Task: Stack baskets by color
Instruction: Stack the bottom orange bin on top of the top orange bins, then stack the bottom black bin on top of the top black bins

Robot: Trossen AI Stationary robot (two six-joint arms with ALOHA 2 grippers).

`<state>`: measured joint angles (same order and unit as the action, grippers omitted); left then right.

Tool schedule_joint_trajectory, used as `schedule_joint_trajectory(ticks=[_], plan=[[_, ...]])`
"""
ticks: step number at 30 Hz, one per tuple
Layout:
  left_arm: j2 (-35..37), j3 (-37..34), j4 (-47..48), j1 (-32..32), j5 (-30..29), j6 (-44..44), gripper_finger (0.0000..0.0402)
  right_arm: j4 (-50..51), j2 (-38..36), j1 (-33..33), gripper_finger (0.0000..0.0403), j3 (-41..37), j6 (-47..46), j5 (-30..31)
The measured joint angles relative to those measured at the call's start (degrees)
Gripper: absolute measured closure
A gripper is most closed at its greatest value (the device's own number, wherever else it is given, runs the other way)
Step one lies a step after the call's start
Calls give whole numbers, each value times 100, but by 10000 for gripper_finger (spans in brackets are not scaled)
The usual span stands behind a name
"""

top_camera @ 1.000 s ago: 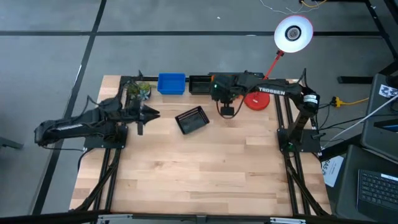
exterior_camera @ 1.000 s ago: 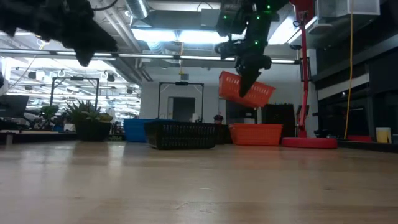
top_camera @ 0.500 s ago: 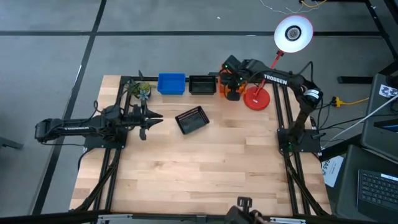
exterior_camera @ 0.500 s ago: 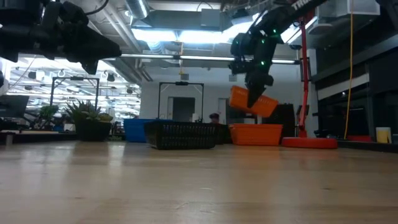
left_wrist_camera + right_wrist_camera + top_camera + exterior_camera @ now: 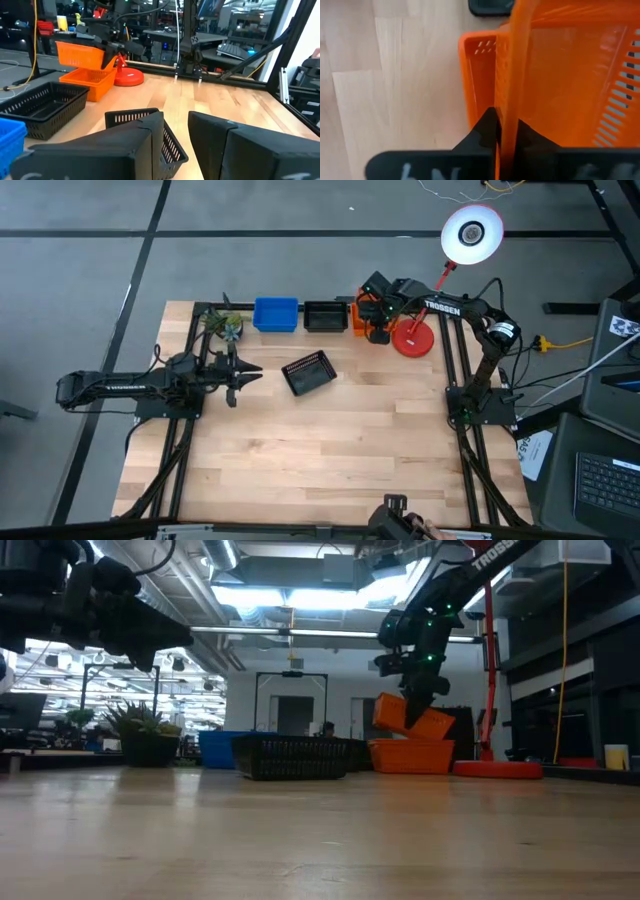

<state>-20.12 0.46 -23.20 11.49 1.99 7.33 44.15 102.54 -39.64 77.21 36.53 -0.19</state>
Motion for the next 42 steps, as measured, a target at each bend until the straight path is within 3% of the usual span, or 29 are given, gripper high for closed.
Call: schedule_joint_trajectory(ticks=[10, 14, 21, 24, 28, 30, 32, 38, 42], plan=[[0, 1, 40, 0, -4, 0, 319, 172, 0, 0, 318, 0, 16, 29], [0, 1, 45, 0, -4, 6, 319, 177, 0, 2, 288, 0, -13, 457], [0, 1, 82, 0, -5, 13, 319, 679, -14, 326, 274, 214, -349, 490], [0, 1, 168, 0, -6, 9, 319, 1133, -17, 630, 273, 433, -867, -38], [0, 1, 237, 0, -6, 7, 319, 1036, -25, 1186, 273, 544, -1248, -1583], [0, 1, 321, 0, -6, 7, 319, 771, -21, 1553, 273, 540, -1255, -2009], [-2, 1, 369, 0, -6, 7, 319, 314, 5, 1960, 273, 540, -1364, -1900], [0, 1, 447, -2, -4, 2, 319, -1077, 20, 3008, 273, 538, -1004, -813], [0, 1, 444, -2, -6, 2, 319, -1388, 245, 3220, 273, 549, -947, -740]])
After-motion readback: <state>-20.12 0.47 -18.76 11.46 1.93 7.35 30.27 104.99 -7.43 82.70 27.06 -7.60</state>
